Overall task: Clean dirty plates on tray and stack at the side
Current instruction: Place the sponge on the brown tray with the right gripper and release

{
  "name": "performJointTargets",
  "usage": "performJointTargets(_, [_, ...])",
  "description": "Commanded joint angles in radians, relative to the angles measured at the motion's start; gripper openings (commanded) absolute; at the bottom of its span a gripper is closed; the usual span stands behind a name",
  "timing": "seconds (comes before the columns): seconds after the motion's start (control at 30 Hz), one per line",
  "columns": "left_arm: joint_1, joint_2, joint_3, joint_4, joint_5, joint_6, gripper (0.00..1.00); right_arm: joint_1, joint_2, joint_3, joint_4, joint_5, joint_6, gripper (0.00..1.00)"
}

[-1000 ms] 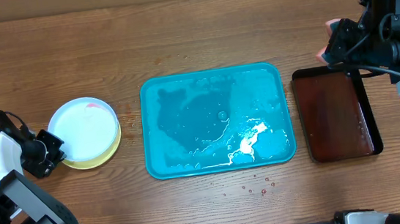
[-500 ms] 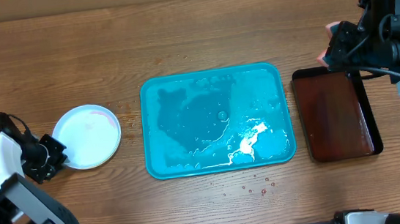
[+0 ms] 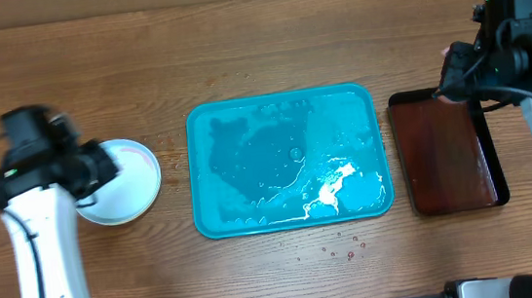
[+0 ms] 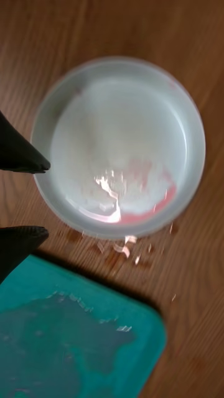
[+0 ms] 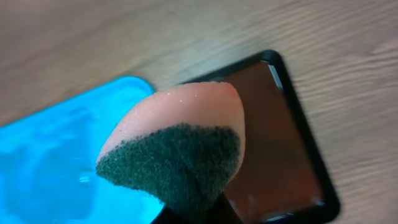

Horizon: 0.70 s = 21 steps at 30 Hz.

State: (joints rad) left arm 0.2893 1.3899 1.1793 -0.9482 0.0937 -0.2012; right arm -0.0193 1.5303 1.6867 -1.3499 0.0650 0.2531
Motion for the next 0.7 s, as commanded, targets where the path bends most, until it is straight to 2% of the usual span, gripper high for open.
performJointTargets(0.0, [-0.154,-0.005,0.017,0.023,0.002,0.045,0.31,-0.005,0.061,0.0,-0.01,0.118,-0.048,0.04])
performJointTargets(0.2, [-0.372,-0.004,0.017,0.132,0.0,0.048,0.37,-0.005,0.191,-0.058,-0.005,0.118,-0.098,0.04])
performJointTargets(0.43, [-0.504,-0.004,0.017,0.219,0.0,0.048,0.5,-0.005,0.331,-0.166,0.073,0.116,-0.098,0.04])
performJointTargets(0.5, [-0.528,-0.004,0.017,0.228,0.0,0.048,0.58,-0.005,0.342,-0.213,0.124,0.114,-0.097,0.04])
performJointTargets(0.57, [-0.541,-0.004,0.017,0.229,0.0,0.048,0.7,-0.005,0.343,-0.27,0.19,0.114,-0.097,0.04])
performJointTargets(0.6, [-0.542,-0.004,0.017,0.219,0.0,0.048,0.91,-0.005,0.344,-0.313,0.237,0.114,-0.097,0.04])
performJointTargets(0.63, [-0.541,-0.004,0.017,0.211,0.0,0.048,1.0,-0.005,0.344,-0.337,0.26,0.114,-0.097,0.04])
performJointTargets(0.67, [-0.541,-0.004,0.017,0.202,0.0,0.048,1.0,-0.005,0.344,-0.36,0.283,0.114,-0.097,0.04])
